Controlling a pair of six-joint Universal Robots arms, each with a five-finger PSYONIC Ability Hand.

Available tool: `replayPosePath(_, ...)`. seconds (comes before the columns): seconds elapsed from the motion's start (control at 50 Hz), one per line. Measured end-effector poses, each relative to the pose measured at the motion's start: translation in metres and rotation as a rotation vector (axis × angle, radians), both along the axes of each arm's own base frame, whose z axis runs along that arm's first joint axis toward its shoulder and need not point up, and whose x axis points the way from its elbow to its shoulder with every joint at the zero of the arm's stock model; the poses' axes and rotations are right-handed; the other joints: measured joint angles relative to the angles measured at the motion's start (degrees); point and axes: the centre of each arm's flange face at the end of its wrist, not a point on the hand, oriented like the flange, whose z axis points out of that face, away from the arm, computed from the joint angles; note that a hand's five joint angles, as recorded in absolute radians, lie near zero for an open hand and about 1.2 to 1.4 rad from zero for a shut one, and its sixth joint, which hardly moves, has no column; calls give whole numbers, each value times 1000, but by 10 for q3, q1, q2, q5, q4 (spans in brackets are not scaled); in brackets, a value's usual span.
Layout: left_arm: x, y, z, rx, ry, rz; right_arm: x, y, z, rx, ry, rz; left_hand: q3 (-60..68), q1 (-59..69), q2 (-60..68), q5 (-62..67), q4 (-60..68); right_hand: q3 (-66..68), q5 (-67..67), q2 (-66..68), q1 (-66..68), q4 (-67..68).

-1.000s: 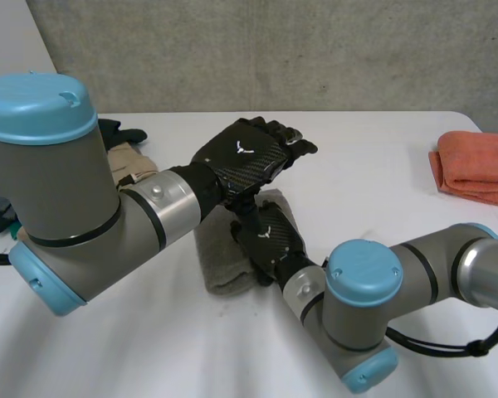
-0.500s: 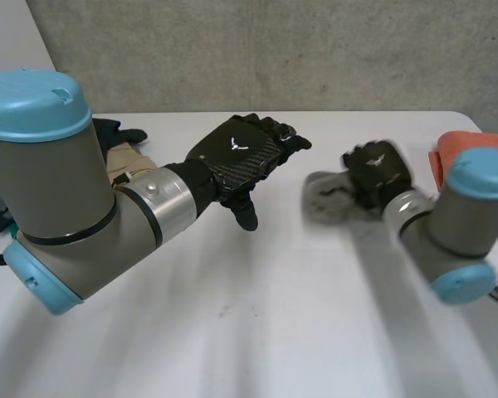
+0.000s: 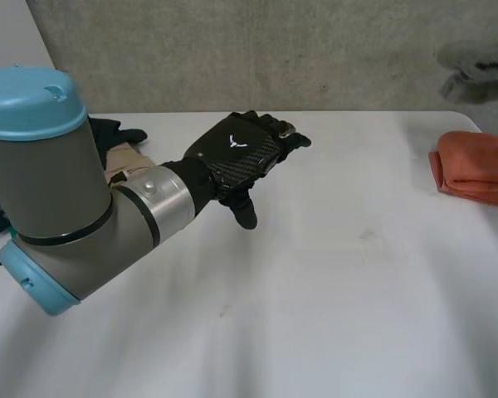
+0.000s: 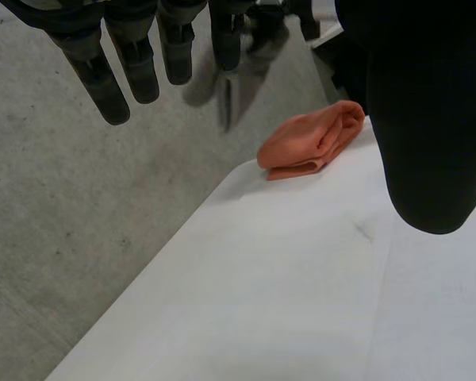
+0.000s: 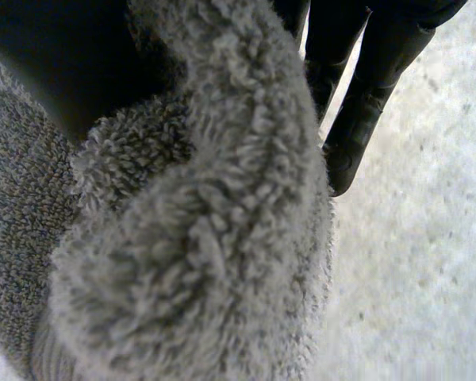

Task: Fold the laundry.

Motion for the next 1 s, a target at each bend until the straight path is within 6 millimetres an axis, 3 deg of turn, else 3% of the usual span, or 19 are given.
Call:
replayPosePath(0.04,0,0,1,-2,1,0,-9,-6,-12,1,12,1,0,0,0,0,0,0,0,0,0,0)
replayPosePath(0.06,1,1,1,-3,1,2,-25,-14,-34,7,34,4,0,0,0,0,0,0,0,0,0,0)
replayPosePath(0.08,1,1,1,-3,1,2,-25,-14,-34,7,34,4,0,0,0,0,0,0,0,0,0,0)
replayPosePath(0.12,1,1,1,-2,-1,11,-42,-20,-69,29,54,14,0,0,0,0,0,0,0,0,0,0)
replayPosePath(0.16,1,1,0,-1,-3,15,-47,-21,-81,41,60,19,0,0,0,0,0,0,0,0,0,0)
replayPosePath(0.2,2,0,-1,2,-7,29,-62,-20,-122,99,70,36,0,0,0,0,0,0,0,0,0,0)
replayPosePath(0.26,3,0,-3,7,-12,38,-71,-14,-150,152,76,49,0,0,0,0,0,0,0,0,0,0)
replayPosePath(0.3,3,0,-5,11,-16,42,-79,-9,-165,185,83,61,0,0,0,0,0,0,0,0,0,0)
replayPosePath(0.4,4,2,-7,18,-21,44,-94,-1,-170,214,102,76,0,0,0,0,0,2,17,-6,-2,-3)
replayPosePath(0.42,4,2,-8,18,-22,43,-96,0,-169,217,105,77,0,0,0,0,0,-34,-8,-38,-8,-41)
replayPosePath(0.44,4,3,-8,19,-22,42,-99,2,-165,220,108,78,0,0,0,0,0,-264,-220,-273,-200,-273)
replayPosePath(0.46,4,3,-8,20,-23,42,-100,3,-164,221,108,78,0,0,0,0,0,-275,-231,-284,-200,-284)
replayPosePath(0.48,4,4,-8,20,-23,41,-100,4,-160,222,109,78,0,0,0,0,0,-407,-358,-418,-337,-416)
replayPosePath(0.5,4,4,-8,20,-23,40,-101,5,-157,224,108,76,0,0,0,0,0,-407,-358,-418,-337,-416)
replayPosePath(0.52,3,4,-8,20,-24,39,-102,7,-150,228,104,72,0,0,0,0,0,-501,-443,-508,-407,-510)
replayPosePath(0.74,4,10,-2,9,-16,31,-130,37,-65,362,-18,-142,0,0,0,0,0,-551,-491,-549,-428,-547)
replayPosePath(0.9,8,11,17,-34,19,52,-163,72,-1,485,144,-624,0,0,0,0,0,-551,-491,-549,-428,-547)
replayPosePath(0.94,11,8,24,-59,36,83,-155,75,17,449,186,-706,0,0,0,0,0,-551,-491,-549,-428,-547)
replayPosePath(1.0,18,-3,35,-103,69,153,-123,77,43,348,181,-707,0,0,0,0,0,-551,-491,-549,-428,-547)
